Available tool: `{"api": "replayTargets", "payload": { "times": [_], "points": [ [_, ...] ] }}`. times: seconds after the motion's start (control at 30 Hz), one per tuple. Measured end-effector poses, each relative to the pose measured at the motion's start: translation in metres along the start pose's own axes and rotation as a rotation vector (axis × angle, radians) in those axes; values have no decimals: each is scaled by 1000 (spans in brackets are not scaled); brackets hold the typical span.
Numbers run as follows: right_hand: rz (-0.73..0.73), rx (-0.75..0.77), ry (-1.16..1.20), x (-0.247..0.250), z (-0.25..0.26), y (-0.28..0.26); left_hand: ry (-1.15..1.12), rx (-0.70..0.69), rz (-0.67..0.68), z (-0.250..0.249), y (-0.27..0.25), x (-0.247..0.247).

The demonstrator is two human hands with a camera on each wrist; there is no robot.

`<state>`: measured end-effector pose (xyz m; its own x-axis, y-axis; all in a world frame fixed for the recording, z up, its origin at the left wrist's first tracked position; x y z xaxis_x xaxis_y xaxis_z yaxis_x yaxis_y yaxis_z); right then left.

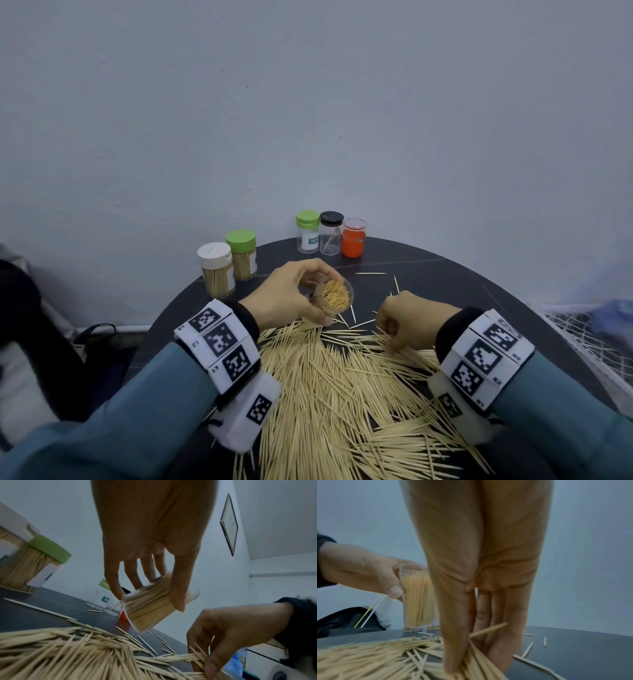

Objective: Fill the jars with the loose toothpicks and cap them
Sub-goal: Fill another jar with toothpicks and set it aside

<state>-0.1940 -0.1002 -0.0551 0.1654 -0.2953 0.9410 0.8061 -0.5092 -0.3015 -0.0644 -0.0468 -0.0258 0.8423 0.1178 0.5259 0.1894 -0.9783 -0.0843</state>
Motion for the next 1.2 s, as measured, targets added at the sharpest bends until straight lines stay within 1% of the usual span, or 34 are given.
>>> {"api": "replayTargets", "payload": {
  "times": [0.2,0.33,0.4,0.47,0.53,0.7,0.8,0.87,0.93,1.1,1.2],
  "points": [
    [-147,-1,53,22,-3,-1,0,14,-23,2,1,4],
    [-204,-10,282,28,-10,0,15,26,-43,5,3,6],
    [-262,7,353,36,-12,-1,20,44,-54,7,4,7],
    [-346,26,432,45,-14,-3,19,69,-62,11,4,7],
    [-463,66,567,57,-13,-5,15,95,-69,15,5,8],
    [-841,244,1047,87,-3,-18,22,125,-51,17,5,5],
    [-957,322,1180,93,6,-23,7,115,-13,13,2,0],
    [-986,351,1213,90,11,-22,9,95,7,10,1,-4],
    [-991,354,1191,84,15,-19,-5,75,24,7,0,-6],
    [-877,304,1001,62,20,-3,-74,53,14,2,-1,-3],
    [-831,323,1062,54,25,3,-112,49,2,1,-1,-1]
  ]
}}
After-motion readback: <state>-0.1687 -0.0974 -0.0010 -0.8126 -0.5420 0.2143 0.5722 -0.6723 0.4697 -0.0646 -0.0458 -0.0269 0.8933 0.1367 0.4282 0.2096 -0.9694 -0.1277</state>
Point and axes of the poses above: each hand's wrist, its own y-axis towards the middle knuckle, its own x-axis out of the back of the hand, z = x × y, the point moved 9 cm from there along y, towards the middle knuckle, and after that the axes turned 11 degrees about x, right-handed, at the moved point
